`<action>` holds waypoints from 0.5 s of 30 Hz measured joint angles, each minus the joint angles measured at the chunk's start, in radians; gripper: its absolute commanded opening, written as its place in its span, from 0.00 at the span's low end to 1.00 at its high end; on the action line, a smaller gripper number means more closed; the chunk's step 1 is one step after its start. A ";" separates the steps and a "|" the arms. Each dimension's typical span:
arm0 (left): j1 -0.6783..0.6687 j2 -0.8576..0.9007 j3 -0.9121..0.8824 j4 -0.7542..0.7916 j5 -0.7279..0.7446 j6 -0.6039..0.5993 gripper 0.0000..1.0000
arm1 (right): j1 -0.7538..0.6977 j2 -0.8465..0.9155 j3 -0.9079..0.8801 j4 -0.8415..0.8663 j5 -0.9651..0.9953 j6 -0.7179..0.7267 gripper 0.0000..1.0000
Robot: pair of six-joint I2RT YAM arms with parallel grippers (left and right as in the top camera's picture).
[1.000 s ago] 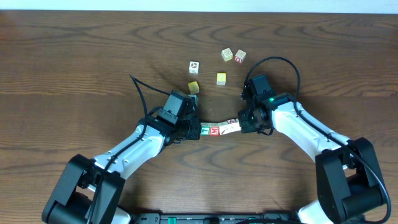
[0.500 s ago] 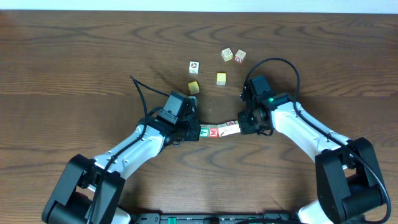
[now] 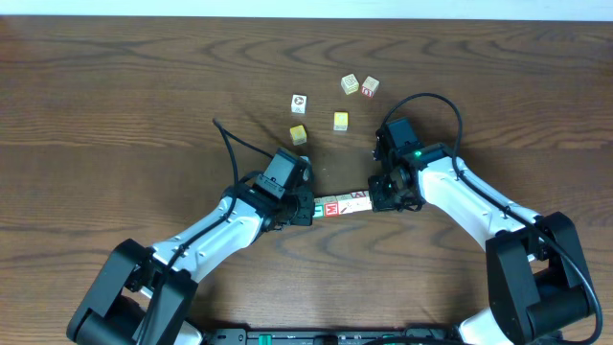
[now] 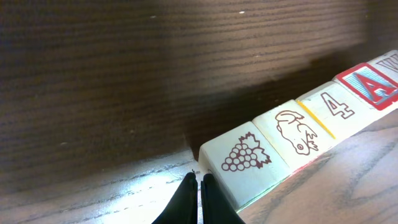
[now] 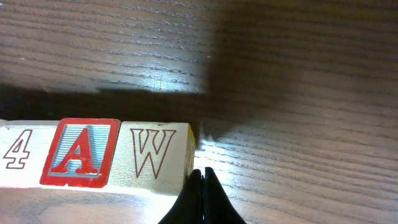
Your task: Lift 5 blocks
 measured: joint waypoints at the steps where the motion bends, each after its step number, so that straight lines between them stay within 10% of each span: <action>1: -0.003 0.000 0.000 0.000 -0.006 -0.003 0.07 | 0.000 0.000 0.000 0.000 -0.001 0.001 0.01; 15: -0.006 0.000 0.000 0.001 -0.073 -0.011 0.15 | 0.000 0.000 0.000 -0.001 -0.034 0.023 0.01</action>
